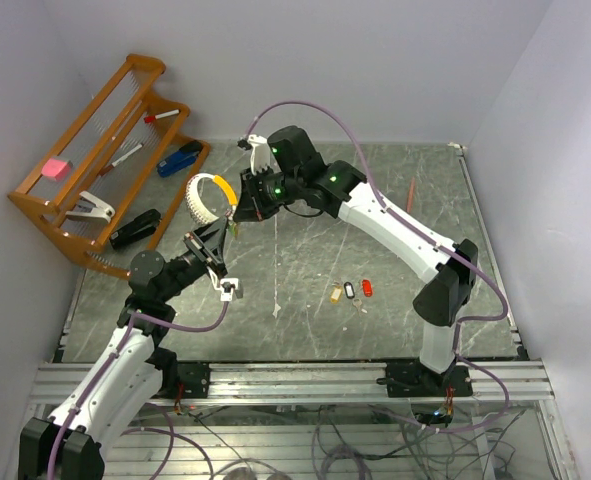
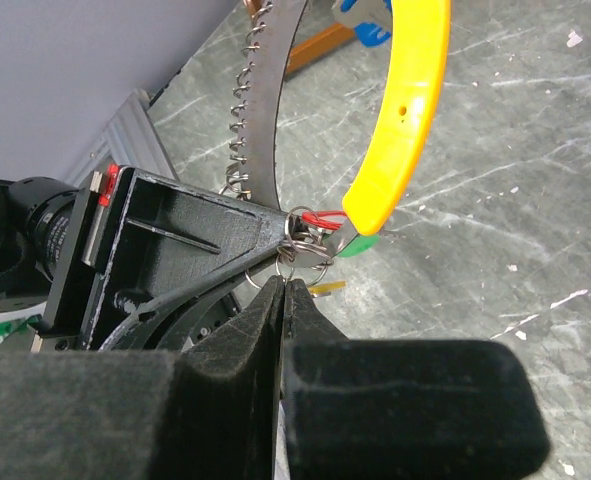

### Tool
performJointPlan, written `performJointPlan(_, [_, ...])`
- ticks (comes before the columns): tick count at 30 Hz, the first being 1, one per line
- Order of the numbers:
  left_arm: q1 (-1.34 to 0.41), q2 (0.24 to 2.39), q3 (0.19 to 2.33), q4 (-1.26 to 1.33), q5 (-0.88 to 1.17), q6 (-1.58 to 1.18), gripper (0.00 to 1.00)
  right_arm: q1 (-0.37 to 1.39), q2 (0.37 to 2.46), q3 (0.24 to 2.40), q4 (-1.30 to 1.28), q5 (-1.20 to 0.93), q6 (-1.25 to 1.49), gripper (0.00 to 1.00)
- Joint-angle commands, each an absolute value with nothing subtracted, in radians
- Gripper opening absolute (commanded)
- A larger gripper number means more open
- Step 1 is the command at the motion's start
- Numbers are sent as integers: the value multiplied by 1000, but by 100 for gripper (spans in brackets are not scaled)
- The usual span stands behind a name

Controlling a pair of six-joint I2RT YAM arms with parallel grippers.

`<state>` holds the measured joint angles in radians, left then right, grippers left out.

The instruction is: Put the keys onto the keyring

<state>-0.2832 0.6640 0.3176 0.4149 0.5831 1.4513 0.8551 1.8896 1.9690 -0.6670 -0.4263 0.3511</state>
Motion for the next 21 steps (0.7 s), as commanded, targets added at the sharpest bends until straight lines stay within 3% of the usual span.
performJointPlan(1, [-290, 662, 346, 455, 605, 1468, 7, 861, 1899, 1979, -646, -432, 350, 0])
performJointPlan(21, [-290, 662, 354, 450, 598, 1463, 7, 871, 1893, 1937, -642, -427, 342, 0])
